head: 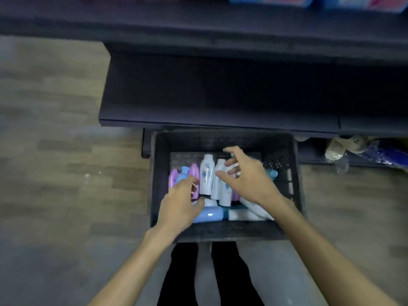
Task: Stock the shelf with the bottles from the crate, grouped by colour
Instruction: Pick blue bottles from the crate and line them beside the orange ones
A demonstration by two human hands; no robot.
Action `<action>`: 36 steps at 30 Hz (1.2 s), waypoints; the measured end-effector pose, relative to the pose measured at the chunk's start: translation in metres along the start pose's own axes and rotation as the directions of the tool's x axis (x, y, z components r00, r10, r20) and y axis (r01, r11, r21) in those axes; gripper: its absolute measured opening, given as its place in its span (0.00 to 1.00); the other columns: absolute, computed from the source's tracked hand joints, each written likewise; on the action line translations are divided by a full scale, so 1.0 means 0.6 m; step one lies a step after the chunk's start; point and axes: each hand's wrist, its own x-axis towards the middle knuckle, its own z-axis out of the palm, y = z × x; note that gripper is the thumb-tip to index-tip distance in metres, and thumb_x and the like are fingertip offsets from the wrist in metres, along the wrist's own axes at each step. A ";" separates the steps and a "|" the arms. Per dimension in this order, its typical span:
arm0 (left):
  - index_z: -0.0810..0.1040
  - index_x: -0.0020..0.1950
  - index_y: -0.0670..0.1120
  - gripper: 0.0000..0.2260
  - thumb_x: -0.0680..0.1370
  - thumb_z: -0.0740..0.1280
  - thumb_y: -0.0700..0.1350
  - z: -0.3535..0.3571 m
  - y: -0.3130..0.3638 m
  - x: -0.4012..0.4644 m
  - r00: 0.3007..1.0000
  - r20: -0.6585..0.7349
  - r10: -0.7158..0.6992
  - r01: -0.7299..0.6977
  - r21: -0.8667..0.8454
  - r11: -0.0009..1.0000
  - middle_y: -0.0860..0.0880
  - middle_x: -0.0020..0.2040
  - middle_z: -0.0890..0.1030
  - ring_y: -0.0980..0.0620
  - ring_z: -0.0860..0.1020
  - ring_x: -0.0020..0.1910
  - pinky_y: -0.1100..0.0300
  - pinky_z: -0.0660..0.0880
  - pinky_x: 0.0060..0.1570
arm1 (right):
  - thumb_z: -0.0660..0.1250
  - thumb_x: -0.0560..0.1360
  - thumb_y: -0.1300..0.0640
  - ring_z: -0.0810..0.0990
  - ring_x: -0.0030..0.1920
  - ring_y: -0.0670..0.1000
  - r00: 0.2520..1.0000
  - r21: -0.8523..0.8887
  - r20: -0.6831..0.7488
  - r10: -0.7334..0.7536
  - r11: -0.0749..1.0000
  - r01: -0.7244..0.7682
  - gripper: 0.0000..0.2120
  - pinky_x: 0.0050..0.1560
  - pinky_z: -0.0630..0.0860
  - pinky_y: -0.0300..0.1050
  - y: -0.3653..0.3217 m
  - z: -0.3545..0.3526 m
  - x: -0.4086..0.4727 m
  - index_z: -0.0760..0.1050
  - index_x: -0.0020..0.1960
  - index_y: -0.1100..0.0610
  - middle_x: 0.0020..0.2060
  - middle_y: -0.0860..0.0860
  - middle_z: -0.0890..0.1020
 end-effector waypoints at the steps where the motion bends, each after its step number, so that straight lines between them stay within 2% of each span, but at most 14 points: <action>1: 0.73 0.55 0.51 0.13 0.72 0.70 0.49 0.023 -0.020 0.005 1.000 0.019 -0.023 0.023 0.004 1.000 0.57 0.46 0.76 0.51 0.77 0.45 0.54 0.76 0.45 | 0.73 0.74 0.47 0.80 0.47 0.47 0.999 -0.006 0.039 0.032 0.999 -0.032 0.27 0.53 0.79 0.48 0.029 0.023 0.007 0.67 0.70 0.47 0.51 0.46 0.78; 6: 0.74 0.53 0.50 0.12 0.72 0.70 0.46 0.098 -0.101 0.045 0.984 0.055 -0.168 0.169 -0.010 0.986 0.52 0.47 0.79 0.46 0.78 0.46 0.48 0.77 0.47 | 0.72 0.75 0.47 0.78 0.51 0.48 0.960 -0.092 0.254 0.119 0.991 -0.098 0.30 0.54 0.77 0.46 0.145 0.125 0.035 0.64 0.73 0.46 0.56 0.49 0.78; 9: 0.72 0.53 0.48 0.10 0.74 0.67 0.47 0.132 -0.129 0.065 0.965 0.157 -0.208 0.190 0.124 0.974 0.50 0.51 0.78 0.44 0.78 0.49 0.50 0.76 0.47 | 0.72 0.76 0.49 0.78 0.57 0.53 0.924 -0.154 0.356 0.137 0.984 -0.087 0.31 0.56 0.76 0.48 0.191 0.180 0.054 0.63 0.74 0.49 0.60 0.52 0.78; 12: 0.71 0.54 0.48 0.09 0.75 0.65 0.46 0.152 -0.148 0.078 0.947 0.189 -0.260 0.223 0.196 0.955 0.48 0.53 0.77 0.42 0.77 0.51 0.51 0.76 0.47 | 0.71 0.76 0.52 0.76 0.62 0.56 0.869 -0.271 0.473 0.144 0.962 -0.012 0.32 0.55 0.73 0.46 0.222 0.237 0.077 0.62 0.76 0.51 0.66 0.55 0.75; 17: 0.73 0.55 0.49 0.10 0.75 0.66 0.47 0.164 -0.187 0.089 0.930 0.141 -0.340 0.313 0.184 0.932 0.49 0.53 0.78 0.42 0.78 0.49 0.51 0.76 0.46 | 0.71 0.76 0.54 0.71 0.68 0.58 0.758 -0.408 0.635 0.146 0.897 0.169 0.33 0.64 0.72 0.52 0.253 0.345 0.110 0.61 0.77 0.53 0.70 0.56 0.70; 19: 0.73 0.55 0.48 0.10 0.76 0.66 0.47 0.170 -0.197 0.088 0.929 0.142 -0.343 0.311 0.206 0.928 0.47 0.53 0.78 0.42 0.78 0.49 0.51 0.75 0.45 | 0.71 0.75 0.55 0.71 0.68 0.58 0.730 -0.423 0.669 0.139 0.879 0.220 0.33 0.64 0.72 0.54 0.257 0.380 0.115 0.62 0.76 0.54 0.69 0.56 0.70; 22: 0.72 0.55 0.46 0.10 0.77 0.66 0.47 0.178 -0.209 0.087 0.923 0.142 -0.358 0.322 0.224 0.920 0.46 0.52 0.76 0.41 0.77 0.48 0.52 0.73 0.42 | 0.71 0.74 0.57 0.72 0.68 0.58 0.737 -0.436 0.669 0.100 0.856 0.279 0.31 0.64 0.72 0.53 0.260 0.413 0.121 0.63 0.74 0.56 0.69 0.56 0.71; 27: 0.73 0.56 0.47 0.11 0.76 0.67 0.49 0.194 -0.221 0.087 0.918 0.099 -0.384 0.365 0.168 0.916 0.47 0.55 0.77 0.41 0.78 0.50 0.48 0.77 0.46 | 0.71 0.76 0.56 0.71 0.70 0.58 0.697 -0.415 0.716 0.038 0.826 0.382 0.31 0.65 0.70 0.51 0.270 0.419 0.140 0.61 0.75 0.58 0.72 0.56 0.69; 30: 0.75 0.55 0.50 0.12 0.75 0.68 0.53 0.197 -0.226 0.090 0.895 0.074 -0.440 0.423 0.172 0.890 0.49 0.54 0.80 0.41 0.79 0.52 0.50 0.77 0.50 | 0.70 0.76 0.54 0.73 0.67 0.58 0.738 -0.347 0.675 0.002 0.883 0.315 0.30 0.62 0.71 0.50 0.279 0.394 0.148 0.64 0.74 0.57 0.68 0.57 0.73; 33: 0.77 0.51 0.52 0.09 0.72 0.69 0.50 0.196 -0.235 0.094 0.869 0.099 -0.485 0.473 0.123 0.873 0.49 0.50 0.82 0.43 0.80 0.51 0.53 0.77 0.51 | 0.72 0.74 0.54 0.77 0.60 0.59 0.816 -0.177 0.578 0.002 0.977 0.123 0.28 0.55 0.75 0.49 0.288 0.345 0.159 0.68 0.70 0.59 0.61 0.58 0.78; 36: 0.78 0.52 0.51 0.11 0.71 0.71 0.48 0.205 -0.235 0.104 0.890 0.194 -0.414 0.419 0.013 0.908 0.53 0.49 0.81 0.48 0.80 0.53 0.61 0.74 0.54 | 0.76 0.72 0.53 0.79 0.57 0.55 0.895 0.023 0.446 -0.021 1.000 0.012 0.27 0.57 0.76 0.54 0.273 0.277 0.166 0.71 0.67 0.59 0.58 0.56 0.80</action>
